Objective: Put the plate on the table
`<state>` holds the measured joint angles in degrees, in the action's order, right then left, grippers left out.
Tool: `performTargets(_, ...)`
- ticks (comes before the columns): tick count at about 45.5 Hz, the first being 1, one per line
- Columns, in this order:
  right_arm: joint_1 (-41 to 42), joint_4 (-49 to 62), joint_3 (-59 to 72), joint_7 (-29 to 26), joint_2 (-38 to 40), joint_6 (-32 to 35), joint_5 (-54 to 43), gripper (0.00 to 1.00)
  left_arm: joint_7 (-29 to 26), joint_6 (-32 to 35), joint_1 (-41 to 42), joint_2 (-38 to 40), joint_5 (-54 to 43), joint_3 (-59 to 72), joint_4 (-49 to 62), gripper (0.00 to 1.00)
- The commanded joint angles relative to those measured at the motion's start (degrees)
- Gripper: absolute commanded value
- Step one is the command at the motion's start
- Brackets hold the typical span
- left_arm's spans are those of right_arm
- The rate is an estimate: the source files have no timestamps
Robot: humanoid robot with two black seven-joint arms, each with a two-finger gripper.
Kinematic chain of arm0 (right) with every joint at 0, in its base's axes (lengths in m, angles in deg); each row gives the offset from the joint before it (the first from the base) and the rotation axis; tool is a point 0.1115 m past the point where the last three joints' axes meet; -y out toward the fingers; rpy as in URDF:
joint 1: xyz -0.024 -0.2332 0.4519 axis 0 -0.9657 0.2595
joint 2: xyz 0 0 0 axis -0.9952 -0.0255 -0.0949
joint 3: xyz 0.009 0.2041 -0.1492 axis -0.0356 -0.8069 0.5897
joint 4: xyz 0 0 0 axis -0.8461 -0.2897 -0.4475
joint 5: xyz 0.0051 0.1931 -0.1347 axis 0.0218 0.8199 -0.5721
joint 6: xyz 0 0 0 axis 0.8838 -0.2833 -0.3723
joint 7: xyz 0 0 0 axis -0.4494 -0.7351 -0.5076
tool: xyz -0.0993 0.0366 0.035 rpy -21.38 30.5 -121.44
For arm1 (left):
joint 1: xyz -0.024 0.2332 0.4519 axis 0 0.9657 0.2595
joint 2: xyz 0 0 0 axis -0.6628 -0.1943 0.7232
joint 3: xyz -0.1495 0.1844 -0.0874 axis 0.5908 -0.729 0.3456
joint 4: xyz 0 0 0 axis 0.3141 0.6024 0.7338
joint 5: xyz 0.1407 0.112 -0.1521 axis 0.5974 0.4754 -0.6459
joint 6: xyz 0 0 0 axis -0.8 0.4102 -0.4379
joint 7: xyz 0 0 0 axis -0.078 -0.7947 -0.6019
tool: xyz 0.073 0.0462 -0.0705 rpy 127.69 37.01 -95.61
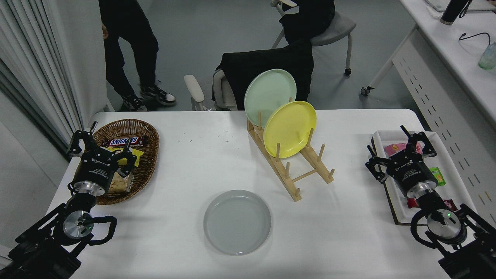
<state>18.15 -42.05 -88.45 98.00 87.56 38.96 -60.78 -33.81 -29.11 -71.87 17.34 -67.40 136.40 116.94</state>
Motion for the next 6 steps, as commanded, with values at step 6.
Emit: performTargets(6, 0.21, 0.73, -0.06, -0.01, 0.12, -0.04, 0.02, 1.00, 0.02, 0.00, 0.00, 0.00, 0.00, -0.07, 0.00, 0.98)
